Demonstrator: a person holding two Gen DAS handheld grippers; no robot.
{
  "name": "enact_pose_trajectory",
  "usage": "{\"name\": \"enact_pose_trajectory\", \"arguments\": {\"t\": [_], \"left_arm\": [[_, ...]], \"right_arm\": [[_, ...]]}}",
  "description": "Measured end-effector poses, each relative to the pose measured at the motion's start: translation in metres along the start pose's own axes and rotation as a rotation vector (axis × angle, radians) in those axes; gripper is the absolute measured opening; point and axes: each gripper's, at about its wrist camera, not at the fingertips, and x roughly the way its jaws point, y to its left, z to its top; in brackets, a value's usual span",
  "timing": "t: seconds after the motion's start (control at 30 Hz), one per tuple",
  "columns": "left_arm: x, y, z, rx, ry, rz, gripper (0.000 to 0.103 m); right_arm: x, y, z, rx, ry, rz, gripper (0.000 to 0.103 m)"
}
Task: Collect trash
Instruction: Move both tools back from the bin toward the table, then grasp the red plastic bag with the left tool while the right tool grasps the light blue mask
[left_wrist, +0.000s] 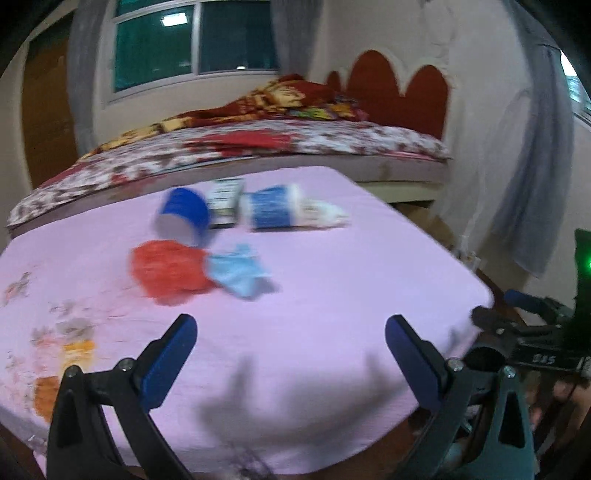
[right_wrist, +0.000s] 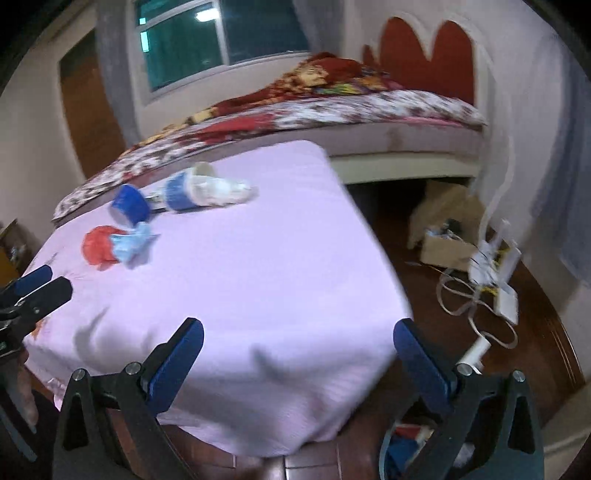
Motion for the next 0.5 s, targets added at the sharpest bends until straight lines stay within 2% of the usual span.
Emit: {"name": "enact_pose_trajectory", "arguments": {"t": [0.23,0.3,0.37,0.5], "left_arm": [[0.012,0.074,-0.002,-0.085,0.041,0.092,0.09],[0.017,0.09,-0.003,-0.104,0.052,0.11,0.087],[0.022,0.103,-0.003,-0.123,0.064,0.124,0.085],[0.032,0.126,-0.002,-0.147,0.076,0.145,0.083]], "right_arm": [[0.032,0.077,0.027,-0.112,0.004,0.117,0.103],[0.039,0.098,0.033,-0.151,0.004,0.139,0.101],[0.049,0.12,0.04,-0.19,0.009,0.16,0.093],[0.072,0.154,0.048,-0.241,0.037,0.197,0.089]]}}
